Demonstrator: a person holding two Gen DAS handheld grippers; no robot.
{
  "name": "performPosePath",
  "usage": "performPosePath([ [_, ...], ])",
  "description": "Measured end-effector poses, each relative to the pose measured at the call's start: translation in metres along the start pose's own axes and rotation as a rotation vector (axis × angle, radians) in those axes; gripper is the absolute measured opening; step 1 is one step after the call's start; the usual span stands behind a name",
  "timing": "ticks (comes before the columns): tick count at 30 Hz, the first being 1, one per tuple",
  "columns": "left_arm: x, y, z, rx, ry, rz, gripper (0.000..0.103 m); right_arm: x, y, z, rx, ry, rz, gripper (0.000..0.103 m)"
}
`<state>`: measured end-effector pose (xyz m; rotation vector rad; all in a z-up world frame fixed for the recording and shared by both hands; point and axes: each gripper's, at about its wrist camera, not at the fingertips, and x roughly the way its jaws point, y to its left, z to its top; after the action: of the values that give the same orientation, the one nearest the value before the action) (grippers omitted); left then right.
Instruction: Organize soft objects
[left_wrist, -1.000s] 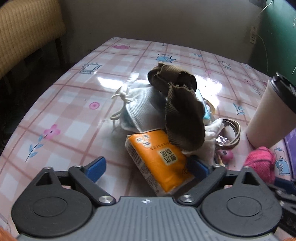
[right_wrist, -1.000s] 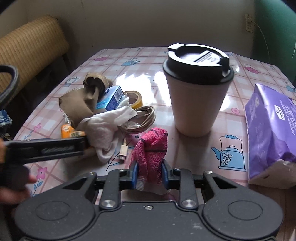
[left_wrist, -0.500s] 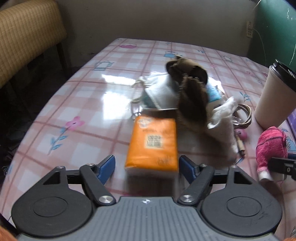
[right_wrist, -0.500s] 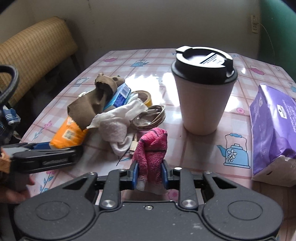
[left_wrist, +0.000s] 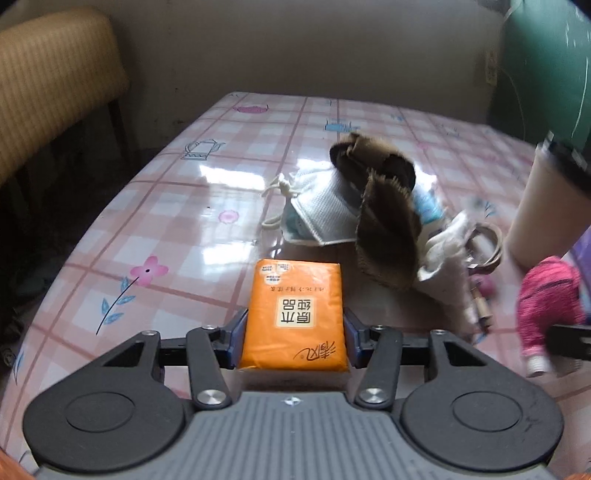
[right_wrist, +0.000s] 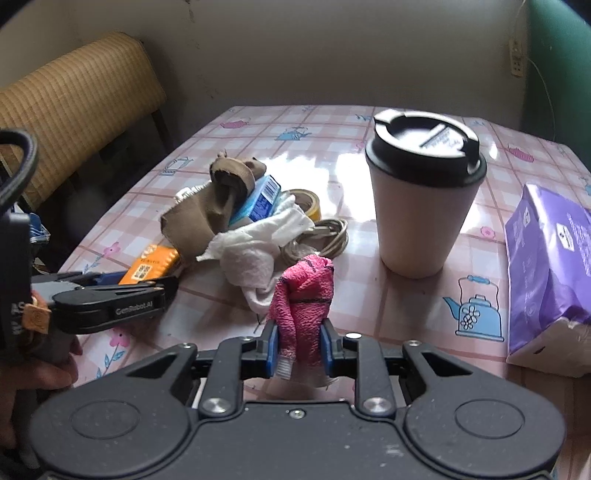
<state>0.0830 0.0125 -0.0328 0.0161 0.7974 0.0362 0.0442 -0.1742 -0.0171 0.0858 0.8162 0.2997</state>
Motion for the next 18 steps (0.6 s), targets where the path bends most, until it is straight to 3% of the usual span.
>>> performPosePath([
  [10,-0.061,-0.002,0.032,-0.044,-0.078,-0.010,0.052,-0.027,0.009,0.029,-0.025,-0.073,0.038,0.026],
  [18,-0.074,-0.020,0.056,-0.038,-0.102,-0.013,0.052,-0.041,0.017,0.059,-0.071,-0.123,0.010,0.026],
])
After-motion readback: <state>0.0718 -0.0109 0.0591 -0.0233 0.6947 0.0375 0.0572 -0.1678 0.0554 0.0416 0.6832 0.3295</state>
